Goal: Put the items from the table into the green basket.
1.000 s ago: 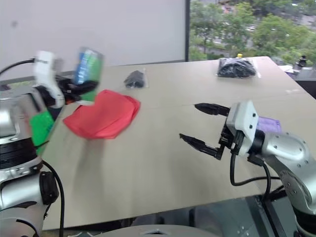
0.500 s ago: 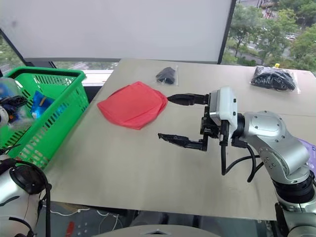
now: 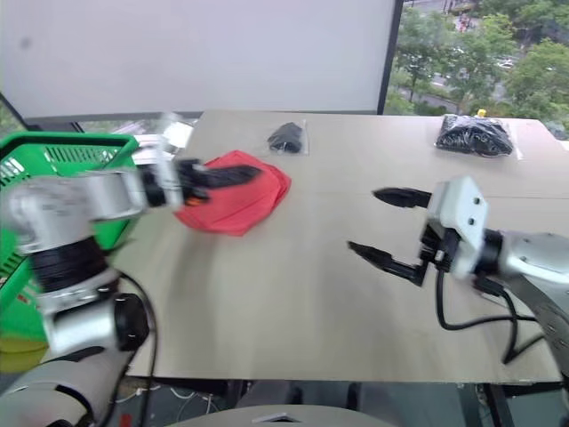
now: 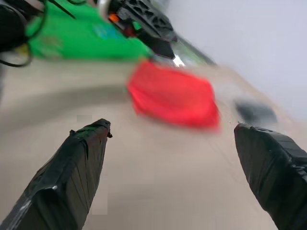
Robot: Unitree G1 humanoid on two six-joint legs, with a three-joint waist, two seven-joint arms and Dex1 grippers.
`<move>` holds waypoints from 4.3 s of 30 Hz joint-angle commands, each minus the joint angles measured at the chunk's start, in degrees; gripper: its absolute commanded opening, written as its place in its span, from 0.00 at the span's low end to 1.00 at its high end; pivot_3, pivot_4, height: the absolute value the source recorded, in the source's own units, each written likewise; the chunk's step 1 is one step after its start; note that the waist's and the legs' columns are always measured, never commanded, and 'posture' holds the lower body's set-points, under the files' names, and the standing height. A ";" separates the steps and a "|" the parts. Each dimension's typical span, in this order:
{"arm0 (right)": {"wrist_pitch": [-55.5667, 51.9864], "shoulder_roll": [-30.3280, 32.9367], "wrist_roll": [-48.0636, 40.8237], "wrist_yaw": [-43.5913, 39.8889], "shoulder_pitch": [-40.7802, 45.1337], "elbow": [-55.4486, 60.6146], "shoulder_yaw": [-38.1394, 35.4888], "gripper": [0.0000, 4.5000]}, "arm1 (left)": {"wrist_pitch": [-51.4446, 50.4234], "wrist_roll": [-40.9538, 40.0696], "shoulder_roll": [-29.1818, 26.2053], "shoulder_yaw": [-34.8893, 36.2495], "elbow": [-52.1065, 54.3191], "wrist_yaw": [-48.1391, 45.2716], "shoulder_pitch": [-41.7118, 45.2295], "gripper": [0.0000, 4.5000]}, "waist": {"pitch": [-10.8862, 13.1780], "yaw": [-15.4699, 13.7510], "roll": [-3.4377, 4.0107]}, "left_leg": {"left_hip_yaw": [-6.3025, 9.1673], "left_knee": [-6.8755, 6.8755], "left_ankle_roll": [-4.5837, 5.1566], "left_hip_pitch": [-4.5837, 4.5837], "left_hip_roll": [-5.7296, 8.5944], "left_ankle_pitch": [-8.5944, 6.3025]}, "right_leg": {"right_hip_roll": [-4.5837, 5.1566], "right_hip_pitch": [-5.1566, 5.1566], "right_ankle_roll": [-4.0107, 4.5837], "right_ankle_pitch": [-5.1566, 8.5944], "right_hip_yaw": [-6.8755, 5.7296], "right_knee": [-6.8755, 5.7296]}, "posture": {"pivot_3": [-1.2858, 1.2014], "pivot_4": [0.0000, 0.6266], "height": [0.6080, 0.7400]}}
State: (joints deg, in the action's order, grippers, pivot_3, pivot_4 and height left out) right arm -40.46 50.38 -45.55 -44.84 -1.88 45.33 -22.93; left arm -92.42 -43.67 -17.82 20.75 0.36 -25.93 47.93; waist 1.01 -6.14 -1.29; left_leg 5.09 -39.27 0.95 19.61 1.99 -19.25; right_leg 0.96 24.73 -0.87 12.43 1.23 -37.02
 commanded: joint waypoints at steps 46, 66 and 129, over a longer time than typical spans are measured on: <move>-28.87 6.35 -10.60 27.25 21.43 -49.37 -2.47 1.00 | 62.86 22.53 -0.13 -35.54 -9.81 -35.73 -2.93 0.99 | 1.79 20.25 1.93 | -3.06 0.25 1.53 -1.76 -0.27 -0.90 | -1.92 -1.28 -1.68 0.36 4.31 0.22 | 0.40 0.00 1.00; -17.07 -2.21 20.35 -0.35 53.24 -95.80 25.38 0.80 | 53.51 14.63 -11.73 -24.97 4.52 -35.91 -13.82 1.00 | 1.55 15.18 2.01 | -3.05 -0.17 1.78 -0.77 -0.15 -1.04 | -0.92 0.02 -1.54 0.13 4.08 -0.08 | 0.50 0.00 1.00; 10.31 -13.75 11.82 -9.59 33.59 -16.43 23.02 0.99 | 46.27 20.72 -31.42 16.64 14.55 28.17 -25.30 0.42 | 0.71 -1.47 0.71 | -1.31 0.09 -0.02 0.00 -0.27 0.02 | -0.82 0.90 0.05 -0.33 1.39 -0.60 | 0.65 0.00 1.00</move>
State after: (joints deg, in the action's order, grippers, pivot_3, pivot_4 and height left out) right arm -31.78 37.18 -33.29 -54.84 30.61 26.84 -0.44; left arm -46.61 -26.78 -48.19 34.24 15.79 0.14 23.37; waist 1.72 -7.61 -0.58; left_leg 3.88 -39.17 0.93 19.64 1.74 -19.23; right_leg 0.18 25.63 -0.81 12.10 2.53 -37.61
